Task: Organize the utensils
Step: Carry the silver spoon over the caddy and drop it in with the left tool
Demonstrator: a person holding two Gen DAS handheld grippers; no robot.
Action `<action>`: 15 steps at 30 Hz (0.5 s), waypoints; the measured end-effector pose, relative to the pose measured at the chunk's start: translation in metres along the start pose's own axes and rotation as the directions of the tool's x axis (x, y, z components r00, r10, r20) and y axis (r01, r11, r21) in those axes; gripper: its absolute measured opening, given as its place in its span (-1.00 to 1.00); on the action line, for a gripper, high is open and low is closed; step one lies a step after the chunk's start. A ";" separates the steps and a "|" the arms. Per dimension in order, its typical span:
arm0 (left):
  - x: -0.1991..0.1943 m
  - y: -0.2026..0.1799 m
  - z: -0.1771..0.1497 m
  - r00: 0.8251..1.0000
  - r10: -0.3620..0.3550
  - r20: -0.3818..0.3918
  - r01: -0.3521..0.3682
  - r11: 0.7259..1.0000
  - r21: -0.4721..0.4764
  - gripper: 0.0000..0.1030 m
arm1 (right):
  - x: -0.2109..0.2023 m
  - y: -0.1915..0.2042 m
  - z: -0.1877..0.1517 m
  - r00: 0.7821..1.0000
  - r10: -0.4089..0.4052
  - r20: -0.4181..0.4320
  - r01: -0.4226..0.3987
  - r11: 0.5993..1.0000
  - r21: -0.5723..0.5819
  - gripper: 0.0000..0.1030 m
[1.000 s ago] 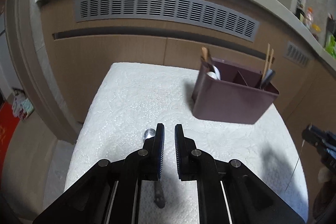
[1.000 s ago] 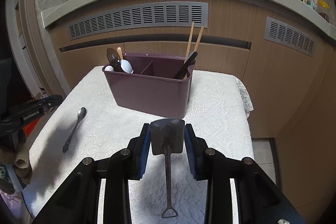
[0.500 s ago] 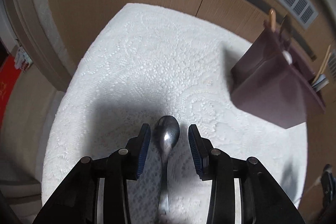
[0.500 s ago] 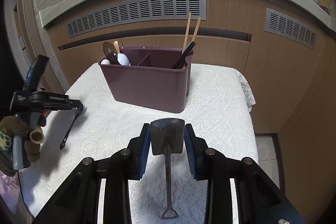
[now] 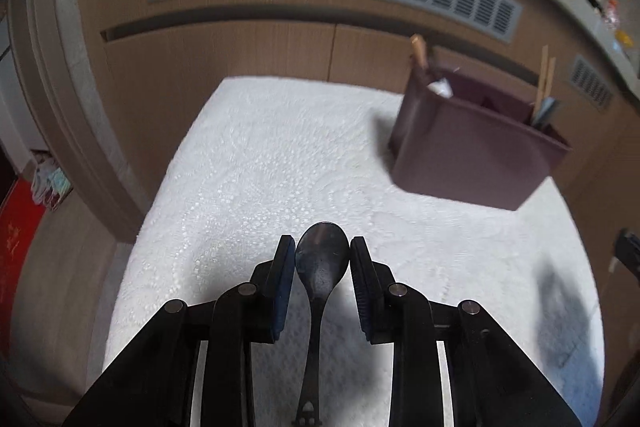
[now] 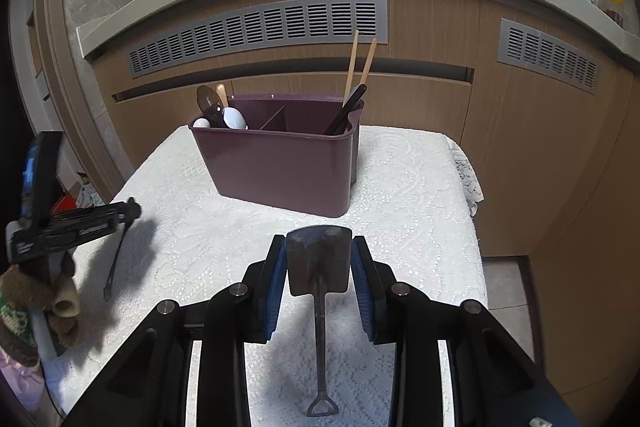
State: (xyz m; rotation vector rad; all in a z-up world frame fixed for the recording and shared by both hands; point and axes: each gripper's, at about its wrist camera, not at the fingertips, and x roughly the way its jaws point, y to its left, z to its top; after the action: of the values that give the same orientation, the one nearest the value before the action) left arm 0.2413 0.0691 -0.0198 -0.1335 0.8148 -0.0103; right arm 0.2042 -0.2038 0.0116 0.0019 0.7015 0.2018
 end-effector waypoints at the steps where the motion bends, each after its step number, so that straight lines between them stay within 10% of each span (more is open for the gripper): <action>1: -0.008 -0.002 0.000 1.000 -0.013 0.014 0.013 1.000 0.002 -0.44 | -0.001 0.000 0.000 1.000 -0.001 0.001 0.001 1.000 0.003 -0.43; 7: -0.064 -0.021 0.028 0.980 -0.120 0.160 0.119 0.993 0.016 -0.44 | -0.021 -0.003 0.020 0.997 0.020 0.069 -0.023 0.999 0.035 -0.43; 15: -0.122 -0.066 0.140 0.882 -0.321 0.346 0.295 0.947 0.125 -0.45 | -0.077 0.000 0.125 0.945 0.017 0.327 -0.013 1.000 -0.016 -0.43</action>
State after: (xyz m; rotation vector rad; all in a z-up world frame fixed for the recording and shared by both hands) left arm 0.2618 0.0271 0.1721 -0.1926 0.4144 -0.3081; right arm 0.2273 -0.2096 0.1565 0.0276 0.3685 0.2149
